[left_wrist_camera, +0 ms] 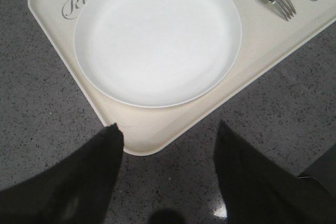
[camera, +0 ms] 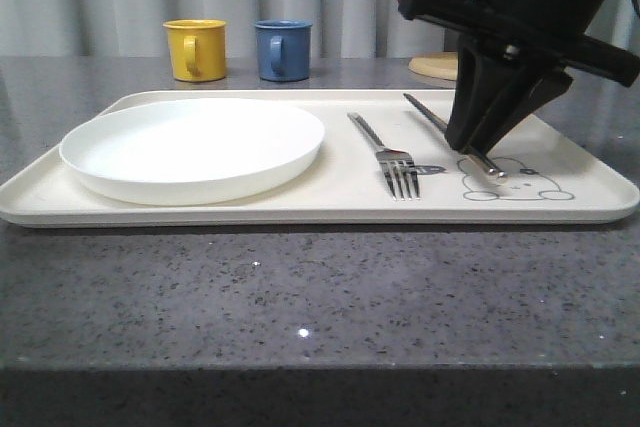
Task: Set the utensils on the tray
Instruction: 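Grasp the chopsticks, place them on the tray beside the fork, release, then move the right gripper to the steel spoon and grasp it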
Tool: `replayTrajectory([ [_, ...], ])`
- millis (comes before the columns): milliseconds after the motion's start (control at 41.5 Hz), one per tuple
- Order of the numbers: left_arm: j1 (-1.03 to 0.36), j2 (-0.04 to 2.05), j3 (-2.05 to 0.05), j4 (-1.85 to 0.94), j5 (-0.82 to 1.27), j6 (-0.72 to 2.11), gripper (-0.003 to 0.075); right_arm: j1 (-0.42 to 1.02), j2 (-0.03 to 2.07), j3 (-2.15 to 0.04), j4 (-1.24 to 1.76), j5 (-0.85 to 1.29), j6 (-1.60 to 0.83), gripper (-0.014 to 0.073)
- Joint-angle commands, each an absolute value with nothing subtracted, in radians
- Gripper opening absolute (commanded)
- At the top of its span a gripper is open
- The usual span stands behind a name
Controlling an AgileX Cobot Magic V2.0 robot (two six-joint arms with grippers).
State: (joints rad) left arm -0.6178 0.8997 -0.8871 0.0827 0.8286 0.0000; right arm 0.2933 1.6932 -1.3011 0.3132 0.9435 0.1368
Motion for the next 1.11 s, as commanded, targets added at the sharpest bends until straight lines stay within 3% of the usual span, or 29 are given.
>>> replayTrajectory([
  [0,-0.625,0.891,-0.916,0.086,0.763,-0.008,0.0386,0.293,1.671,-1.329,0.337,0.894,0.162,0.0027],
  [72,-0.625,0.891,-0.916,0.086,0.763,-0.008,0.0386,0.293,1.675,-1.329,0.337,0.884,0.173,0.0043],
  [217,-0.625,0.891,-0.916,0.086,0.763,-0.008,0.0386,0.293,1.675,-1.329,0.336,0.882,0.172,0.0207],
  [313,-0.625,0.891,-0.916,0.086,0.763,-0.008,0.0386,0.293,1.663,-1.331,0.320,0.880,0.156,0.0262],
  [650,-0.625,0.891,-0.916,0.086,0.763,-0.008,0.0386,0.239,1.433,-1.329,0.021,0.957,0.056,0.0255],
  [891,-0.625,0.891,-0.916,0.086,0.763,-0.008,0.0386,0.004,1.403,-1.328,-0.047,1.076,0.000,0.0255],
  [1084,-0.625,0.891,-0.916,0.086,0.763,-0.008,0.0386,-0.157,1.451,-1.327,-0.048,1.052,-0.037,0.0255],
])
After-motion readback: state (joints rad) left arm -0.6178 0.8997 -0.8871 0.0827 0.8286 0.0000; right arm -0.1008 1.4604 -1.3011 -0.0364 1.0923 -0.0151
